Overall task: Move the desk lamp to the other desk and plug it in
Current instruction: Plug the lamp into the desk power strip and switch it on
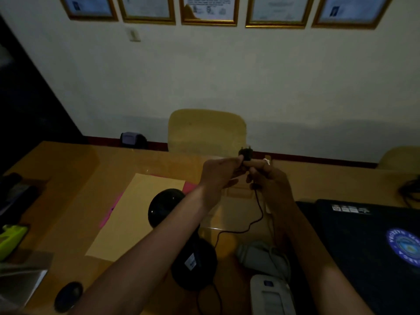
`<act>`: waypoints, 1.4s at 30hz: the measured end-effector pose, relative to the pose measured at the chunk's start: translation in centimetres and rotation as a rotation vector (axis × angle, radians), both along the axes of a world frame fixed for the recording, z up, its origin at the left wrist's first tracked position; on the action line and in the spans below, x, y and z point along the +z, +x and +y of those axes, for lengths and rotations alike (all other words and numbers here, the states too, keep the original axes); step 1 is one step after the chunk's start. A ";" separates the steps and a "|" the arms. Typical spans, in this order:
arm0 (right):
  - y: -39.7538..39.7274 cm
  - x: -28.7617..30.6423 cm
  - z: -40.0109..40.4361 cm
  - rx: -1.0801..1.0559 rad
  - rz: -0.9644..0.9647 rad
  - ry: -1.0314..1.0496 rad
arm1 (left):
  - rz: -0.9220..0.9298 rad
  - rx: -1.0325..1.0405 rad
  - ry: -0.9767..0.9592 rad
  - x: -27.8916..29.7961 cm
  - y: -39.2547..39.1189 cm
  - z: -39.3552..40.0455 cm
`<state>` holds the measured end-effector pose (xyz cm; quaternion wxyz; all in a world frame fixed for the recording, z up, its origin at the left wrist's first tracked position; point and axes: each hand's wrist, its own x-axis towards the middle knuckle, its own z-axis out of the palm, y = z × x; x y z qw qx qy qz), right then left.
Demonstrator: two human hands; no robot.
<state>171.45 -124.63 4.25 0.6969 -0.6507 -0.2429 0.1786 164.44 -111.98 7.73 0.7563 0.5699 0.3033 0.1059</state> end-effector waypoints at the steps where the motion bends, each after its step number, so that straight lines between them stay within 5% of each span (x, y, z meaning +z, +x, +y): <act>1: 0.2 0.0 -0.1 0.013 -0.012 -0.008 | -0.020 0.011 -0.030 -0.1 0.2 -0.2; 4: 1.1 0.2 0.0 -0.009 0.076 -0.001 | -0.063 0.034 -0.043 -0.3 0.8 -0.7; 7: 2.0 0.7 0.2 -0.020 0.206 -0.048 | -0.052 0.140 0.153 -0.9 1.6 -1.3; 10: 3.2 0.6 0.1 -0.071 0.123 -0.186 | -0.049 0.196 0.263 -2.0 2.4 -2.1; 17: 7.3 -0.2 -2.1 -0.032 0.195 -0.331 | 0.009 0.117 0.127 -5.9 5.4 -4.3; 24: 13.5 -2.5 -4.6 -0.167 0.057 -0.670 | 0.246 -0.130 0.102 -12.8 9.0 -5.3; 31: 18.2 -5.4 -4.0 0.114 -0.056 -1.101 | 0.449 -0.299 0.308 -18.6 10.8 -5.9; 35: 19.4 -8.2 -2.8 0.161 -0.316 -1.304 | 0.423 -0.350 0.432 -20.4 11.9 -5.6; 42: 19.9 -11.7 -2.2 0.247 -0.429 -1.340 | 0.319 -0.564 0.536 -22.5 13.2 -5.9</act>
